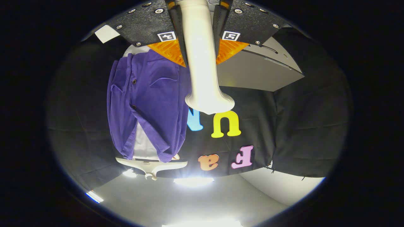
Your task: Iron the clothes twice with a garment steamer, once on the left side and once on the right side.
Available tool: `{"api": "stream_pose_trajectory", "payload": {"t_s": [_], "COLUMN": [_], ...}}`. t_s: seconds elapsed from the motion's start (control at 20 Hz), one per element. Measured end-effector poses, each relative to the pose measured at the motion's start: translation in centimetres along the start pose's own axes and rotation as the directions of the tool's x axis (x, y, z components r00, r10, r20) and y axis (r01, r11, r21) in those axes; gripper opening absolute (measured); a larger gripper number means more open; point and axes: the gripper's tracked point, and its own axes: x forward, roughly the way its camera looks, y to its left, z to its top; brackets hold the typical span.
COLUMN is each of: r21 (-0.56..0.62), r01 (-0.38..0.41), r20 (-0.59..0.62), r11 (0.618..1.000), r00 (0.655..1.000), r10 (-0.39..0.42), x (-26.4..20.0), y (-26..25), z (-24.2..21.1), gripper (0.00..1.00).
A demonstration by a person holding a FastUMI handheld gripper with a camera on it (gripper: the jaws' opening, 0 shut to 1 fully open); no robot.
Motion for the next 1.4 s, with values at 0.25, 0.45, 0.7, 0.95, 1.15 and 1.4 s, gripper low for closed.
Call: {"api": "stream_pose_trajectory", "payload": {"t_s": [0.25, 0.45, 0.7, 0.95, 1.15, 1.4], "r21": [0.053, 0.066, 0.069, 0.069, 0.071, 0.083], "r01": [0.068, 0.157, 0.261, 0.289, 0.322, 0.369], "r20": [0.075, 0.113, 0.165, 0.226, 0.269, 0.29], "r11": [0.996, 0.985, 0.963, 0.955, 0.944, 0.926], "r00": [0.995, 0.98, 0.949, 0.928, 0.905, 0.88], "r10": [-0.072, -0.164, -0.269, -0.297, -0.329, -0.377], "x": [0.9, 2.3, 4.1, 5.6, 6.6, 9.0], "y": [-3.1, -5.9, -8.7, -9.1, -9.8, -11.1], "z": [3.7, 6.3, 9.3, 12.3, 14.2, 14.5], "gripper": [0.38, 0.38, 0.38, 0.38, 0.38, 0.38]}}
